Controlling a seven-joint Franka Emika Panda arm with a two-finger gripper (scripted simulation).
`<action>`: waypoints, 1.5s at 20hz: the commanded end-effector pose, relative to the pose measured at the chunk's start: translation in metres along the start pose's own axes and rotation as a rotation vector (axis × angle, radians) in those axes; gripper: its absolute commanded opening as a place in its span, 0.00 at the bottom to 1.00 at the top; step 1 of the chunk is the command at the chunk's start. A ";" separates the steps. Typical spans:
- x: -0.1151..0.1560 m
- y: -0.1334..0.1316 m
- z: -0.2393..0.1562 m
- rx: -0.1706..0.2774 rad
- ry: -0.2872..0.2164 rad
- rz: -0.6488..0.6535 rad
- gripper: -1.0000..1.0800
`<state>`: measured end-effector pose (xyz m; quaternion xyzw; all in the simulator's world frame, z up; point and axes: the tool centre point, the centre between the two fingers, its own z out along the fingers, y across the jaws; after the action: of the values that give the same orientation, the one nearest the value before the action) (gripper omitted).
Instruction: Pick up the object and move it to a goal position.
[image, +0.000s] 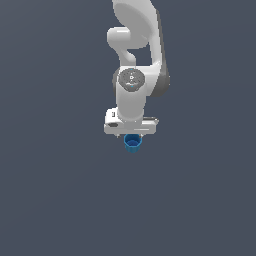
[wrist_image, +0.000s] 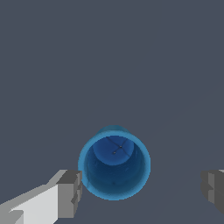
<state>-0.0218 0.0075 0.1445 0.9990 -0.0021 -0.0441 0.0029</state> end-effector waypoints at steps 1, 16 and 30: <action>0.000 0.000 0.000 0.000 0.000 0.000 0.62; -0.004 0.017 0.004 0.024 -0.030 0.068 0.62; -0.032 0.027 0.038 0.219 -0.248 0.480 0.62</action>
<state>-0.0526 -0.0186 0.1132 0.9622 -0.2140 -0.1474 -0.0819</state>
